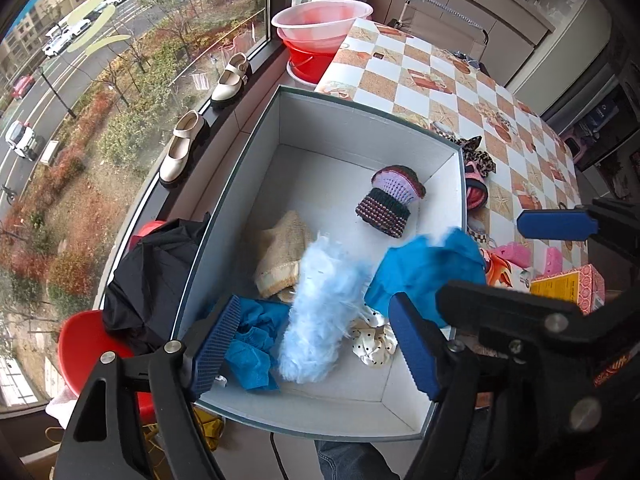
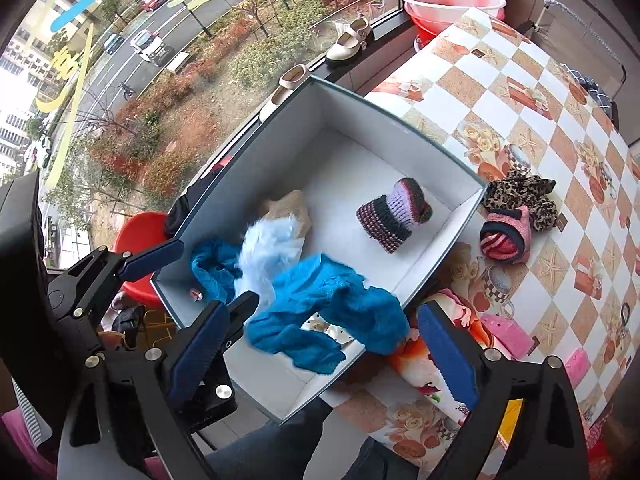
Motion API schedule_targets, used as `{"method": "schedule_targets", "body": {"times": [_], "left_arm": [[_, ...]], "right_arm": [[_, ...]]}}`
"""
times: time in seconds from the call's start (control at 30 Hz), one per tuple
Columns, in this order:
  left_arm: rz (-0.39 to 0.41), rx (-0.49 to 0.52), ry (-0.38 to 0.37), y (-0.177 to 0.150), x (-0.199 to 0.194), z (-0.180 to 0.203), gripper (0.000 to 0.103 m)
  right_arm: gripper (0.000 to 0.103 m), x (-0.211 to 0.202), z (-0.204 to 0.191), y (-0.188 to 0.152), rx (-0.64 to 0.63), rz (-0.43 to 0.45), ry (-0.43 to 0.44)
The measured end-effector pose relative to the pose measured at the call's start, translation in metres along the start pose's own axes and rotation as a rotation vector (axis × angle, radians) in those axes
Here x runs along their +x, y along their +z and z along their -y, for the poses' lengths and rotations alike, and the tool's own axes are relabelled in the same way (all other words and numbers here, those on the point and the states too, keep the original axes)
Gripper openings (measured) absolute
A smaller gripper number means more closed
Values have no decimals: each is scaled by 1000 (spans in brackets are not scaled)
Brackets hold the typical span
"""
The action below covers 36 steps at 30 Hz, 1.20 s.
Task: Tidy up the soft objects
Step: 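Open the left gripper releasing the fluffy item while the right gripper releases the blue cloth into the box, then grasp the leopard-print scrunchie with the left gripper while the right gripper grasps the pink sponge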
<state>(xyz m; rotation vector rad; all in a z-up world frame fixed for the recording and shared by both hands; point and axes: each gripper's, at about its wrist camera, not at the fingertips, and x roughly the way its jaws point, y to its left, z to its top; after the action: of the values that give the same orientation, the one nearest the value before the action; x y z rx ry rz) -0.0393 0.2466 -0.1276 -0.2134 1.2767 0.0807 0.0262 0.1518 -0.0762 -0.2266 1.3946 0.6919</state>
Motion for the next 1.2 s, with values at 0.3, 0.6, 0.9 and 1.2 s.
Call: {"method": "schedule_targets", "body": {"times": [0.3,0.6,0.9,1.2], "left_arm": [[-85,10,-108,15,-9,23,86],[-78,173,-157,58,-33,113,86],[-166,271,-95,112,19,199,86],[-270,392,76,162,132,261,86]], "right_arm": [[97,-51,59,-21,192,51,39],[103,-138,177,-76,460,182,-21],[103,-119,318,-163,786,130,-96],[103,-8,381,-190,883,-79,-52]]}}
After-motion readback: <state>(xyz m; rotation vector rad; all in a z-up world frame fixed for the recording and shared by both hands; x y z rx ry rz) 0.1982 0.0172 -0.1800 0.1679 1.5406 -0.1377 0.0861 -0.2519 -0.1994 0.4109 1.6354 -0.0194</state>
